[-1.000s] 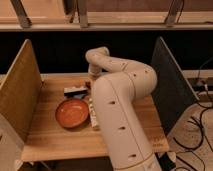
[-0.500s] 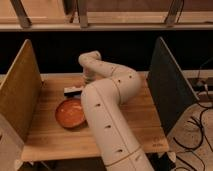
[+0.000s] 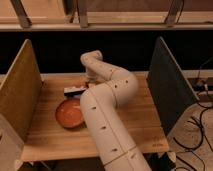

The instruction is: Place the pepper in the ceramic cup

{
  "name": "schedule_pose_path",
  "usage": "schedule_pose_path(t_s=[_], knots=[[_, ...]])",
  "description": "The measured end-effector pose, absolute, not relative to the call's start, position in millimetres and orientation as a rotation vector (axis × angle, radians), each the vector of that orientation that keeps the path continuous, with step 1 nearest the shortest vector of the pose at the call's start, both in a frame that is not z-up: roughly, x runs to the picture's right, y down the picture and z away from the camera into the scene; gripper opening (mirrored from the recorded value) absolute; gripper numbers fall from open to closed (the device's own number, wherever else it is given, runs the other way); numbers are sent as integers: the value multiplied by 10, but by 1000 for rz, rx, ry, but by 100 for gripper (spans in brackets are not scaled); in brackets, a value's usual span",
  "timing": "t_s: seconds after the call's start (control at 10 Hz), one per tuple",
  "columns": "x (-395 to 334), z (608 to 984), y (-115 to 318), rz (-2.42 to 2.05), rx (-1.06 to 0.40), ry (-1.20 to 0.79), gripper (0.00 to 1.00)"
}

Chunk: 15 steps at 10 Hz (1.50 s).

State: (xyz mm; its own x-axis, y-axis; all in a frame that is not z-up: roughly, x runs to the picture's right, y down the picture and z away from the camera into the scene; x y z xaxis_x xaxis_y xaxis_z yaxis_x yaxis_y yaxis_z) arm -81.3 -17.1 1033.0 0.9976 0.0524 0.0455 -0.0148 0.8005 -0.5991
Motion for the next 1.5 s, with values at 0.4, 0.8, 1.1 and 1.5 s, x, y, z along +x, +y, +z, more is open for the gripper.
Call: schedule_pose_path(t_s=[0.4, 0.8, 1.1, 1.5], knots=[[-779, 10415, -71, 62, -680, -50, 46], [-760, 10408, -207, 74, -656, -52, 7], [-727, 10377, -368, 92, -623, -58, 0], [-826, 10156, -1079, 84, -475, -114, 0]])
